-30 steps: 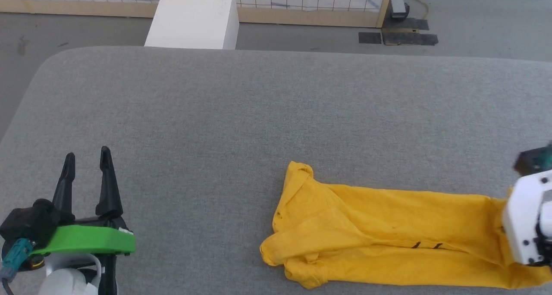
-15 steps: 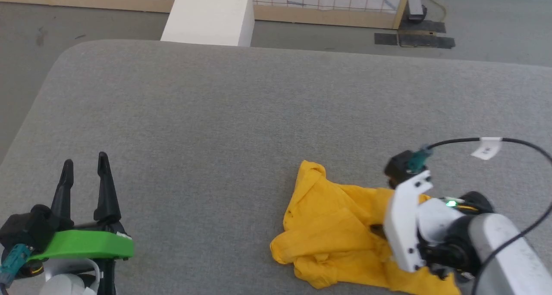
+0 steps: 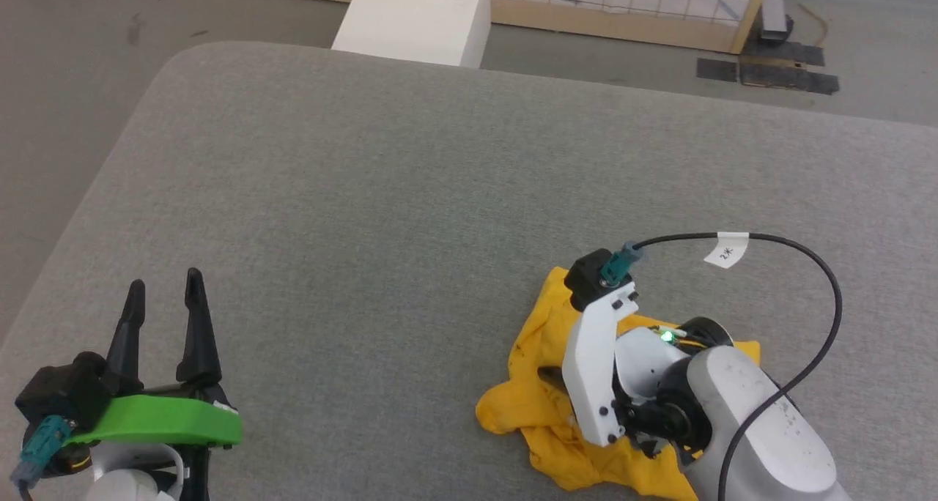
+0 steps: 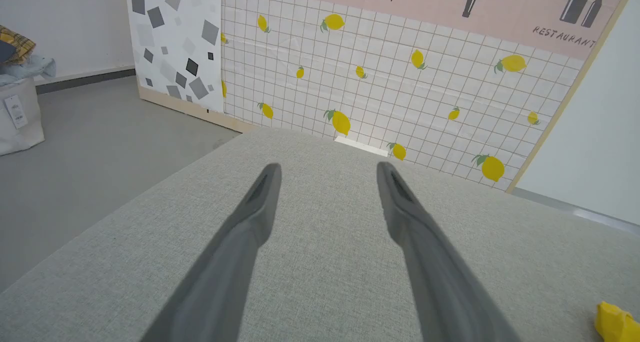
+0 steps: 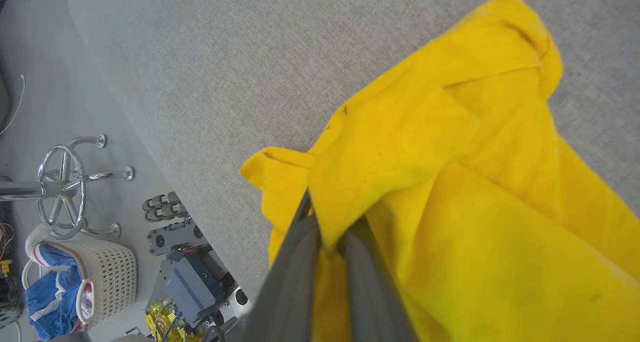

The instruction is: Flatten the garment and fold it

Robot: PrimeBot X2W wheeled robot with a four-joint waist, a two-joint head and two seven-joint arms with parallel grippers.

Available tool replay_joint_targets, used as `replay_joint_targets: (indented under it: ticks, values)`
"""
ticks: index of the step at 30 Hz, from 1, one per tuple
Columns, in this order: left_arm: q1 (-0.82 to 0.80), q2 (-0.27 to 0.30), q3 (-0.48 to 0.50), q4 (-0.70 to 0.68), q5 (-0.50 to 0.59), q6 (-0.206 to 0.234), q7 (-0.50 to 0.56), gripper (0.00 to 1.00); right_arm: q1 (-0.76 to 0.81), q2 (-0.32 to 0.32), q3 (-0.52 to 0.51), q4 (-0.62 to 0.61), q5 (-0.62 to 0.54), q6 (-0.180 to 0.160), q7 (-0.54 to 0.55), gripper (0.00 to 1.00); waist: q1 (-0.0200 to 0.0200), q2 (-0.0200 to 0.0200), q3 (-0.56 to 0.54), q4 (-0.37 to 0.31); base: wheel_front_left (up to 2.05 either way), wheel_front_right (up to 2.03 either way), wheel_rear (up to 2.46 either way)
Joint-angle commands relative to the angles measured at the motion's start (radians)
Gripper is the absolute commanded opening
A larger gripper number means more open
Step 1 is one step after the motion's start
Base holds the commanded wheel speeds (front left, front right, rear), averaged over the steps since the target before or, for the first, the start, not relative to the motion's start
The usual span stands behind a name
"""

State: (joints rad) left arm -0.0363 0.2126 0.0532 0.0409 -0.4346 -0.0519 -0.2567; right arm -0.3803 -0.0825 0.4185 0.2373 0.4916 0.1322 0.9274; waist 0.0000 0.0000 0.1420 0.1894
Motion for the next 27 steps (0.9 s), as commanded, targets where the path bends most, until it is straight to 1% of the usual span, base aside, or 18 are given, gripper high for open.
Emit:
replay_joint_targets:
  ticks: [1,6,7,8,12,15,18,21,25,27]
  values:
    - [0.001,-0.007,-0.002,0.004,-0.014,-0.002,0.0,1.0,-0.019,0.006,-0.005,0.026,-0.014,-0.002,-0.026,0.0,0.0,0.0,0.005,0.017,0.0,0.0,0.0]
    - [0.001,-0.011,-0.004,0.008,-0.016,-0.003,-0.001,1.0,-0.035,0.022,-0.005,0.108,-0.04,-0.002,-0.072,0.0,0.0,0.0,0.009,0.025,0.0,0.0,0.0]
    - [0.001,-0.011,-0.004,0.01,-0.016,-0.003,-0.001,1.0,-0.038,0.025,0.0,0.115,-0.028,-0.002,-0.079,0.65,0.0,0.0,0.009,0.024,0.0,0.0,0.0]
    - [0.002,-0.011,-0.003,0.011,-0.016,-0.003,-0.001,1.0,-0.042,0.027,0.009,0.117,-0.014,-0.002,-0.082,1.0,0.0,0.0,0.008,0.021,0.0,0.0,0.0]
    - [0.007,-0.003,0.0,0.015,-0.016,-0.004,-0.001,1.0,-0.066,0.031,0.069,0.081,0.073,-0.002,-0.096,1.0,0.0,0.0,-0.009,-0.002,0.0,0.0,0.0]
    - [0.01,0.006,0.001,0.015,-0.015,-0.005,0.0,1.0,-0.083,0.032,0.111,0.027,0.151,-0.002,-0.119,1.0,0.0,0.0,-0.029,-0.029,0.0,0.0,0.0]
    - [0.014,0.012,-0.002,0.01,-0.011,-0.003,0.005,1.0,-0.094,0.032,0.117,-0.013,0.161,-0.002,-0.148,1.0,0.0,0.0,-0.049,-0.059,0.0,0.0,0.0]
    - [0.02,0.016,-0.006,0.004,-0.004,0.002,0.007,1.0,-0.09,0.019,0.084,-0.06,0.121,-0.002,-0.207,1.0,0.0,0.0,-0.067,-0.095,0.0,0.0,0.0]
    - [0.026,0.018,-0.014,-0.003,0.014,0.012,0.006,1.0,-0.045,-0.022,-0.008,-0.125,0.015,-0.002,-0.311,1.0,0.0,0.0,-0.078,-0.137,0.0,0.0,0.0]
    - [0.027,0.018,-0.019,-0.004,0.028,0.02,0.004,1.0,-0.003,-0.034,-0.06,-0.149,-0.037,-0.002,-0.342,1.0,0.0,0.0,-0.081,-0.154,0.0,0.0,0.0]
